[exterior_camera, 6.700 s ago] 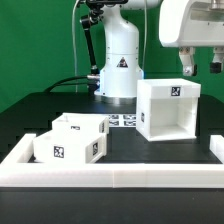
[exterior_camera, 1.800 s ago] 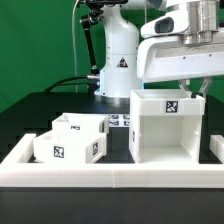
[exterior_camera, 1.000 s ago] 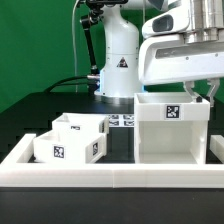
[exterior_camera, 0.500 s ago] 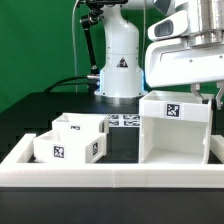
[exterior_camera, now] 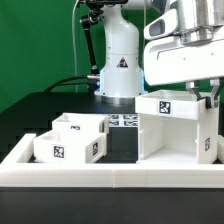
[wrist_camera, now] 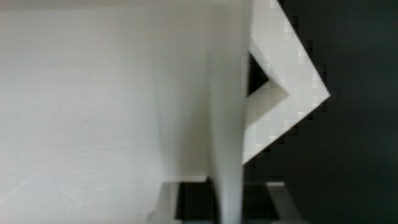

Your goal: Assemble drawer

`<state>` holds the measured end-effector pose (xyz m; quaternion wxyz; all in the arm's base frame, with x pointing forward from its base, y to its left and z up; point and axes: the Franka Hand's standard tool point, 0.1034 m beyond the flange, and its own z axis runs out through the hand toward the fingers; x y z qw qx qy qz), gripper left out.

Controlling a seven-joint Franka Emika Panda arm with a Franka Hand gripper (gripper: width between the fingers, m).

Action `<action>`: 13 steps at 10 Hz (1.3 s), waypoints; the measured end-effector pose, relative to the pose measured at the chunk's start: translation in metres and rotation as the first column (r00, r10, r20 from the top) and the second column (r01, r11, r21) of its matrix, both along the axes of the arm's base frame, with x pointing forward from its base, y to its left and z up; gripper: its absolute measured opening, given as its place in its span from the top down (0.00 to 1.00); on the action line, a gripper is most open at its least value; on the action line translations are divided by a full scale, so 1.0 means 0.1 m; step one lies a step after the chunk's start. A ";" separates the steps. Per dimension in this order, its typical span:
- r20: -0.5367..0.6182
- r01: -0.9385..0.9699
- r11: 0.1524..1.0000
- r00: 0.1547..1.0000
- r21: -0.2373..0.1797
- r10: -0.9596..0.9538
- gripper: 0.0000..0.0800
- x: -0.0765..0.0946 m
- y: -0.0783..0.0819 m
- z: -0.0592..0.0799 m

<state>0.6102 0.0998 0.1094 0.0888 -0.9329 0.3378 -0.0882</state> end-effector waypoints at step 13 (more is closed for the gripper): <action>-0.193 0.696 0.688 0.718 0.206 -0.669 0.94 0.28 -0.16 0.02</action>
Offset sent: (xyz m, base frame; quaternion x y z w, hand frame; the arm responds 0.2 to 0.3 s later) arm -0.0016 -0.0177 -0.0038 -0.0384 -0.0427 0.3049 0.9507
